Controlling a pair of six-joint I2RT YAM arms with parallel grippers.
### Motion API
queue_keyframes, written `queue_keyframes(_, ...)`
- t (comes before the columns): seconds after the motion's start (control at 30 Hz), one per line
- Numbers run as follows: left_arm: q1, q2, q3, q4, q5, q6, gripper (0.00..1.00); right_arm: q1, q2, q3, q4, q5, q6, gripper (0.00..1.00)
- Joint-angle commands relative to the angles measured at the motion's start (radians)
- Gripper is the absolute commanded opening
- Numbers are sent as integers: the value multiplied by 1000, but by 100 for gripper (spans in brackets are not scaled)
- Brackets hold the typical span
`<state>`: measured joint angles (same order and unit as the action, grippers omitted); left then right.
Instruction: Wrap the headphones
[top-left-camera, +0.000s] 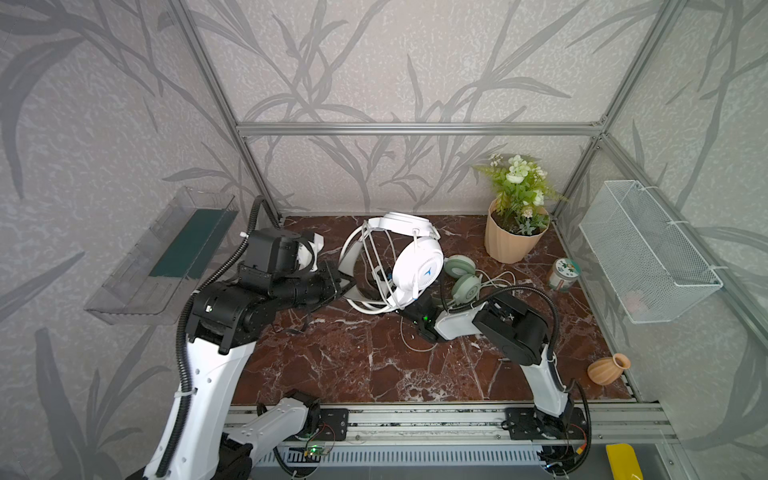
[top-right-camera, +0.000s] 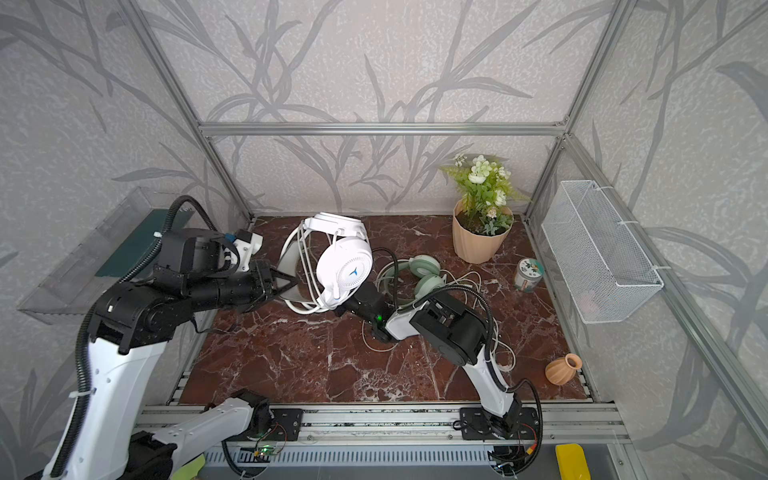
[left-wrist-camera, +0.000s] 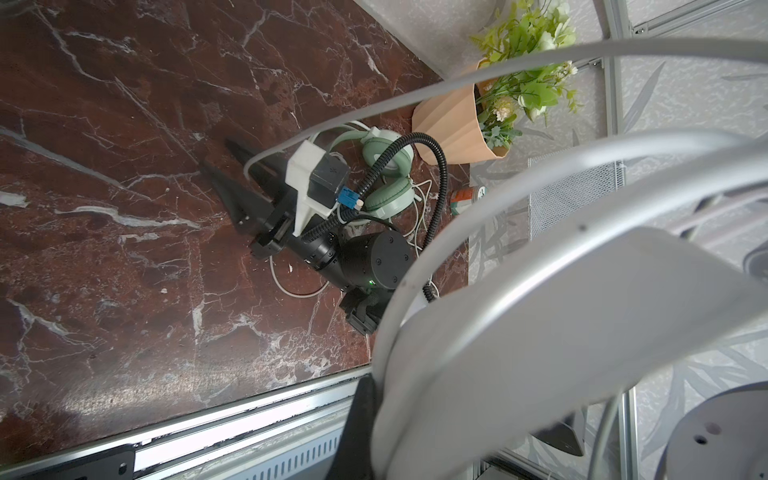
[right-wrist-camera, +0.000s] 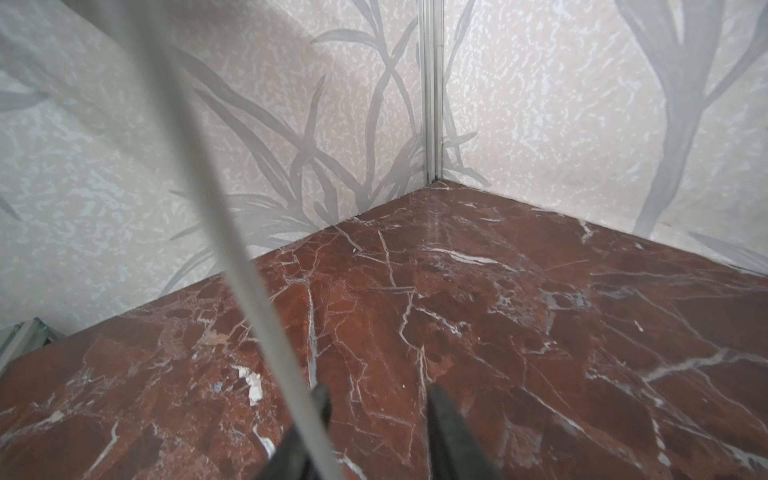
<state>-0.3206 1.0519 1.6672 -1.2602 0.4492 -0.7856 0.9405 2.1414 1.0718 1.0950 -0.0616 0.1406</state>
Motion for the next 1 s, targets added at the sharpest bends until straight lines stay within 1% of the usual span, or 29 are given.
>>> queue_keyframes(0.0,-2,8,56,5,-37,12,0,6,-64,-101,71,31,4,20)
queue_keyframes(0.07,-2,22,79,-8,-62,29,0,11,-115,-207,128,60,7,12)
queue_keyframes(0.13,-1,34,95,-24,-105,49,0,17,-159,-324,204,102,27,5)
queue_keyframes(0.2,7,48,103,-36,-138,66,0,29,-206,-429,248,119,38,0)
queue_keyframes(0.27,20,61,114,-39,-157,83,0,72,-255,-532,273,190,8,0)
queue_keyframes(0.33,39,75,119,-35,-162,94,0,132,-295,-600,280,223,-22,0)
queue_keyframes(0.43,86,102,110,-17,-146,109,0,222,-365,-627,215,295,-57,0)
queue_keyframes(0.53,148,136,88,0,-130,135,0,318,-474,-613,92,346,-115,0)
queue_keyframes(0.6,183,154,63,3,-161,154,0,386,-565,-587,-55,357,-181,0)
queue_keyframes(0.67,203,168,20,25,-180,171,0,448,-667,-535,-260,375,-253,0)
queue_keyframes(0.7,206,175,2,31,-207,178,0,464,-712,-510,-337,375,-274,0)
queue_keyframes(0.73,206,182,-17,39,-248,189,0,477,-761,-483,-452,370,-286,0)
queue_keyframes(0.77,204,188,-39,43,-285,196,0,480,-805,-457,-538,355,-286,0)
queue_keyframes(0.83,207,197,-85,68,-323,211,0,482,-875,-400,-692,307,-303,0)
queue_keyframes(0.9,205,211,-127,88,-359,225,0,485,-923,-336,-824,294,-334,0)
queue_keyframes(0.97,205,220,-167,101,-412,244,0,492,-955,-260,-958,307,-405,0)
